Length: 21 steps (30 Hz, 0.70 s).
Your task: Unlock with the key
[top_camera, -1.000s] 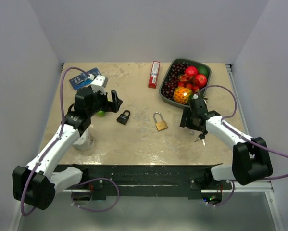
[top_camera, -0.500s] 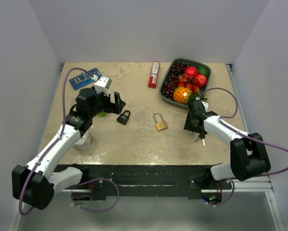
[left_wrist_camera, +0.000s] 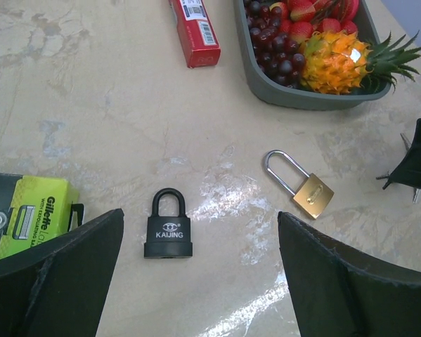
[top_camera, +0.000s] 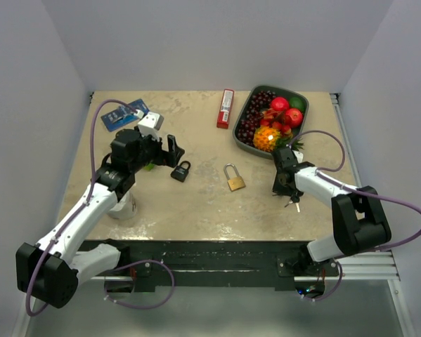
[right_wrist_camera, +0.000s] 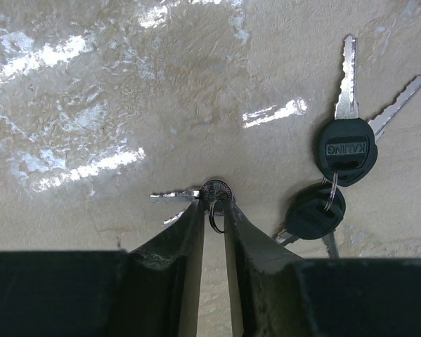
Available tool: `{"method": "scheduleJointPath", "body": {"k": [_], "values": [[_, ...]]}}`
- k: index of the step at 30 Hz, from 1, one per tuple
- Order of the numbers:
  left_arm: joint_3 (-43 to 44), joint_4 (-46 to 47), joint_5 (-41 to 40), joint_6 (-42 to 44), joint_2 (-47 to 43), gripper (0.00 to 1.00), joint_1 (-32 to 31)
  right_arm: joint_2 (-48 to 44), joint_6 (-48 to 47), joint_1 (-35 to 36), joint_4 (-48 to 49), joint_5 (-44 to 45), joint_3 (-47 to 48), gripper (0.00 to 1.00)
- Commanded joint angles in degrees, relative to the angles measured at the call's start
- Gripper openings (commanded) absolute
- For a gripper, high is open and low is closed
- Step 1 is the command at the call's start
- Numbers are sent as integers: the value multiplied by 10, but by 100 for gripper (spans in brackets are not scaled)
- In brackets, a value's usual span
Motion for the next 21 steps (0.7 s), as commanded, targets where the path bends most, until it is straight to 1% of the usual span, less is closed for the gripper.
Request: {"method": "scheduleJointPath", "body": {"k": [1, 3, 4, 7, 14, 18, 19, 21], "values": [[-1, 14, 0, 8, -14, 95, -6, -6, 15, 0, -9, 12, 8, 17], [-1, 14, 1, 7, -14, 95, -7, -11, 15, 0, -4, 8, 3, 11], [-1, 14, 0, 7, -15, 95, -8, -13, 15, 0, -3, 7, 3, 10], [0, 14, -1, 7, -15, 95, -8, -15, 13, 0, -2, 3, 2, 1], [-1, 18, 11, 7, -14, 95, -8, -52, -5, 1, -1, -28, 15, 0], [-3, 24, 25, 5, -15, 95, -8, -80, -32, 6, 20, -80, 37, 0], [-4, 30, 42, 8, -17, 95, -8, -84, -41, 11, 26, -118, 42, 0], [-8, 40, 70, 12, -19, 95, -8, -93, -67, 21, 40, -157, 64, 0]]}}
